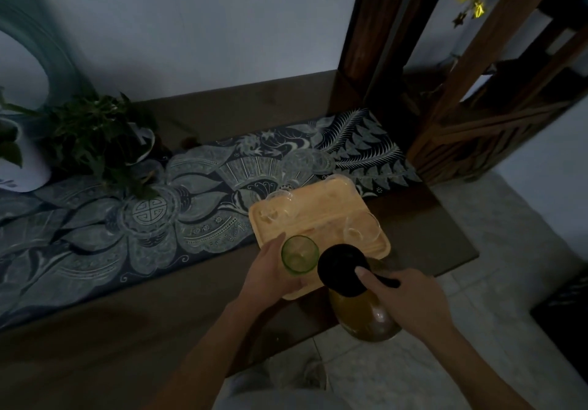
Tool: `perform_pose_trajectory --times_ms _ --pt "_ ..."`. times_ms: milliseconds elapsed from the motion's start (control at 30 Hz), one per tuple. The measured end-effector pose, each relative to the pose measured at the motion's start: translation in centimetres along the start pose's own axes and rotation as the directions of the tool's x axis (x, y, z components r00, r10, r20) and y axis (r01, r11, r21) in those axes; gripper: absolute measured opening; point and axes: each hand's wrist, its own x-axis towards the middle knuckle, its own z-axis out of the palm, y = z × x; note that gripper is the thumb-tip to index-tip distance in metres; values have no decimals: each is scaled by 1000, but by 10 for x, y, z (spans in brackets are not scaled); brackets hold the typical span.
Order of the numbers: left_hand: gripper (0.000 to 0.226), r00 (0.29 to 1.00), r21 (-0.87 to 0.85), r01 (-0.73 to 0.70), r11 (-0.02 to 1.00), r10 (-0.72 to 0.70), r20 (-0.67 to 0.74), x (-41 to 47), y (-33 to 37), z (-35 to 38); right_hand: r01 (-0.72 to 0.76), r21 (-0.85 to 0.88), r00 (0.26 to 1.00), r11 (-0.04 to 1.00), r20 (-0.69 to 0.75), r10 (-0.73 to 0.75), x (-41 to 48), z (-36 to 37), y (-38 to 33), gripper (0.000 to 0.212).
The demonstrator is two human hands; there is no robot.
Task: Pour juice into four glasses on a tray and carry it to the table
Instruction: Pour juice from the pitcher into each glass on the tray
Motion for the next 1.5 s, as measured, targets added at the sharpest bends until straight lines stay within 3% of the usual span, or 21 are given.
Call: perform_pose_trajectory --times_ms 400,600,1033,1500 --pt "112 996 4 -78 997 77 47 20 -9 7 -62 -157 998 986 -12 61 25 1 -25 87" --pt "110 994 29 -85 996 82 71 24 -12 6 -115 -214 993 970 -42 109 28 0 -32 82" --pt "92 993 58 -104 993 101 58 23 -13 0 -72 -416 997 907 -32 65 50 2 -66 78" --pt "96 995 34 -94 995 92 40 24 -17 -2 6 -536 992 844 110 62 60 5 -93 59"
